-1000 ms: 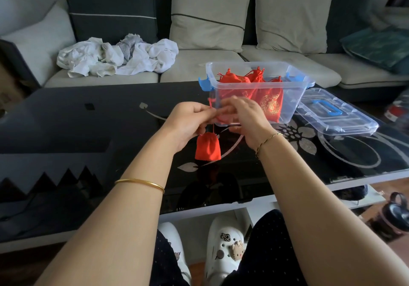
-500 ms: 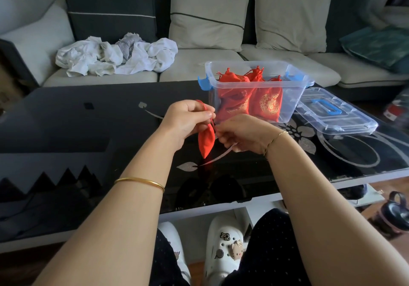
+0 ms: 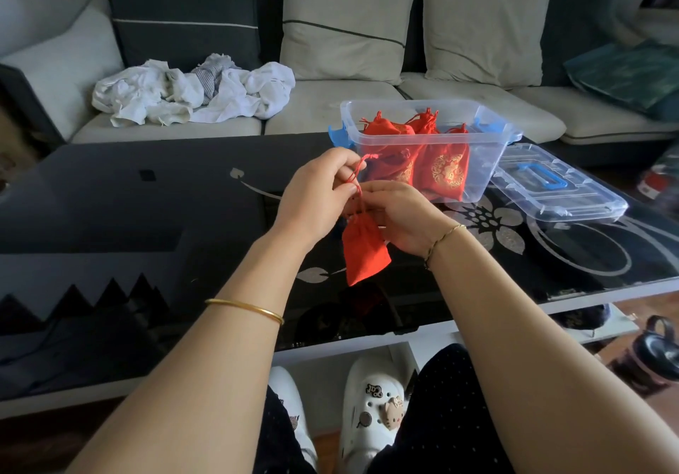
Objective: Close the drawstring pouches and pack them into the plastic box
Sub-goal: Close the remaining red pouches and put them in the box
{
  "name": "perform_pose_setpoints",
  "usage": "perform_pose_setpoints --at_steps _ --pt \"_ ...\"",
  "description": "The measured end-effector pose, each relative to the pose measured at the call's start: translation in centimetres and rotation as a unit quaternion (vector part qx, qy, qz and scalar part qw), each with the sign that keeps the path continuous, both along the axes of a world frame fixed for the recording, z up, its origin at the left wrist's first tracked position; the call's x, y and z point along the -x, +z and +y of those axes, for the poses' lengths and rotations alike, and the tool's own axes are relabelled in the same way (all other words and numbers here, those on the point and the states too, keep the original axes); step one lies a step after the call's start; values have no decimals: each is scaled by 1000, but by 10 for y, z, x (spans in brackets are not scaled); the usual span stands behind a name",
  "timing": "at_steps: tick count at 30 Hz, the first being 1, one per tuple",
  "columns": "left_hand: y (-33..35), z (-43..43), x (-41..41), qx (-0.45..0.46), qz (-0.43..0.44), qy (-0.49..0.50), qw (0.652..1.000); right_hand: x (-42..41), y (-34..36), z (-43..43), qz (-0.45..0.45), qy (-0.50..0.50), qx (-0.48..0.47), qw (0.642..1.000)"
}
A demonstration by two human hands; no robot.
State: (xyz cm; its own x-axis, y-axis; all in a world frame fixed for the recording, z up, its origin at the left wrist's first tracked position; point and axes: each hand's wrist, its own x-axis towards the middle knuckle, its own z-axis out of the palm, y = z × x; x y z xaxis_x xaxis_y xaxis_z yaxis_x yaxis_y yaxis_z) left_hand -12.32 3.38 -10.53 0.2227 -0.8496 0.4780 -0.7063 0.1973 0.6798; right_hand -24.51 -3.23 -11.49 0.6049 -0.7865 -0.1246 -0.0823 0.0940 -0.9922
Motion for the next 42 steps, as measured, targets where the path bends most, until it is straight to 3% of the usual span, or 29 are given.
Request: perform_pose_setpoints --at_steps 4,10,13,15,17,19,22,27,30,35,39,40,42 --pt "-2 0 3 27 -8 15 999 3 0 0 -31 54 -79 995" --pt "-2 0 2 41 35 32 998 4 1 1 -52 56 -80 994" --pt "-4 -1 1 14 79 40 996 3 1 0 19 -12 44 999" --pt "-7 -3 -1 -20 119 52 991 1 -1 0 85 -66 145 984" --pt "-10 -4 -4 -56 158 75 983 0 -4 0 102 -105 172 974" --pt "-15 -5 -8 -80 149 106 980 1 -4 0 70 -140 114 981" --pt "-16 -4 -10 -110 124 144 976 3 -4 -4 -48 -181 -62 980" --pt "-16 -7 -9 -157 142 173 962 6 -7 -6 -256 -139 -298 909" --pt "-14 -8 -7 -166 196 173 951 5 -9 -5 -258 -156 -325 896" --pt "-6 -7 -5 -139 391 174 893 4 -24 -8 -223 -229 -374 871" --pt "-3 -5 1 -70 514 65 853 -5 -29 -8 -204 -229 -376 875" --pt "-2 -4 0 -66 514 50 854 -7 -28 -7 -207 -227 -370 877" --pt "-2 -3 0 -93 447 57 888 -8 -24 -8 -211 -226 -340 888"
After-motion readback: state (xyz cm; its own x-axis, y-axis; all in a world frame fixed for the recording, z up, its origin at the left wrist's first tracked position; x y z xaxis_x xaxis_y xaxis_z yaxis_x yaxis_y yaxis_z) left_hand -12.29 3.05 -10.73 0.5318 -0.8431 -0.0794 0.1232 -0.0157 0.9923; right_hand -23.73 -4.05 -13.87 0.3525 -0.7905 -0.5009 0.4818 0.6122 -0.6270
